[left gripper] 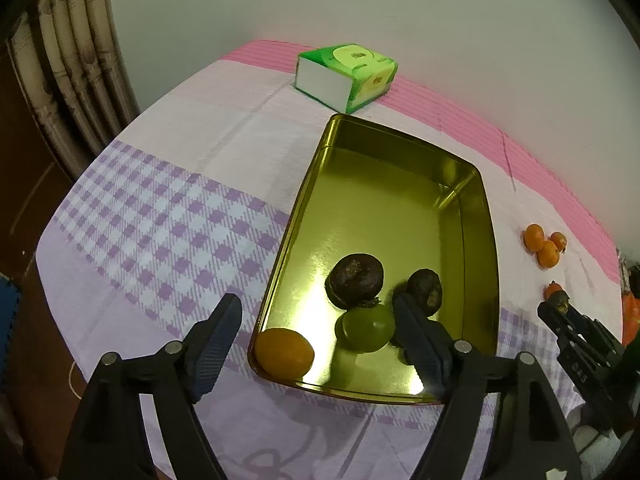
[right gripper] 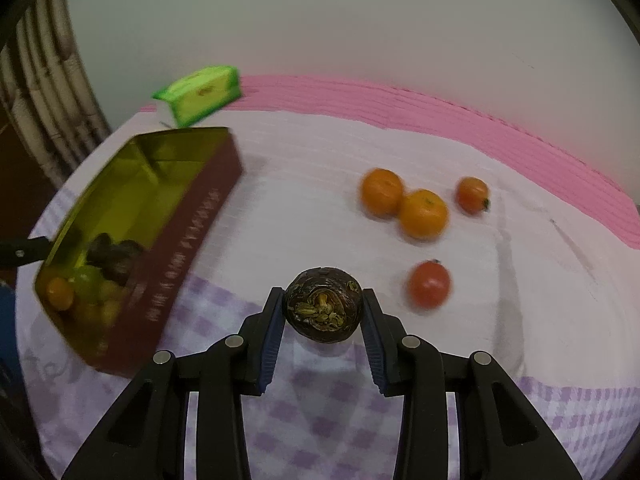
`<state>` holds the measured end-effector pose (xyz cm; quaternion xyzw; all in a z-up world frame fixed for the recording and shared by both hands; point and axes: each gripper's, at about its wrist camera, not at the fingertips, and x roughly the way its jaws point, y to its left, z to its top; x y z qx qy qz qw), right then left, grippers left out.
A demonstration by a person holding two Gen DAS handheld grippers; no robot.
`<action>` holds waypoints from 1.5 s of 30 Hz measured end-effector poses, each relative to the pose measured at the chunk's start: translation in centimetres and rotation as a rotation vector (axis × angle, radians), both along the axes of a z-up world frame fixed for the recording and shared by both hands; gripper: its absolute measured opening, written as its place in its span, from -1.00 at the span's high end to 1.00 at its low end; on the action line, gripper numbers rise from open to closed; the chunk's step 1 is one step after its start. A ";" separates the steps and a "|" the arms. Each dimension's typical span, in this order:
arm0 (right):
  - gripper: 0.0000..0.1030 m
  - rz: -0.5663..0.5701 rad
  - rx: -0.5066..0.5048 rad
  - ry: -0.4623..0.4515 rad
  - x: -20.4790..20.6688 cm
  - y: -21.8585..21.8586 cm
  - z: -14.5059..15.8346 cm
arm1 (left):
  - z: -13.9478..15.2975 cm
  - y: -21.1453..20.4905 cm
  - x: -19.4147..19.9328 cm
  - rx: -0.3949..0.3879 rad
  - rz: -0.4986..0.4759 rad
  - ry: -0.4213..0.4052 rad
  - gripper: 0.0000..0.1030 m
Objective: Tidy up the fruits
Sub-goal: 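Carry the passion fruit into the tin tray and open the right gripper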
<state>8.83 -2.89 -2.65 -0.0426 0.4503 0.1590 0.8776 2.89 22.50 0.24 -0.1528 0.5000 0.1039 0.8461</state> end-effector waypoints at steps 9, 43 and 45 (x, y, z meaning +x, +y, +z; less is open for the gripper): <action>0.25 0.167 0.075 -0.023 -1.6 6.1 3.1 | 0.5 2.4 -0.6 0.006 0.126 -0.026 -0.64; 0.23 0.409 -0.043 0.053 -2.2 15.0 -1.3 | -0.5 5.1 -0.9 -0.094 0.243 -0.010 -0.67; 0.22 0.412 -0.030 0.061 -2.4 15.0 -1.3 | -0.5 5.0 -0.9 -0.092 0.239 -0.010 -0.67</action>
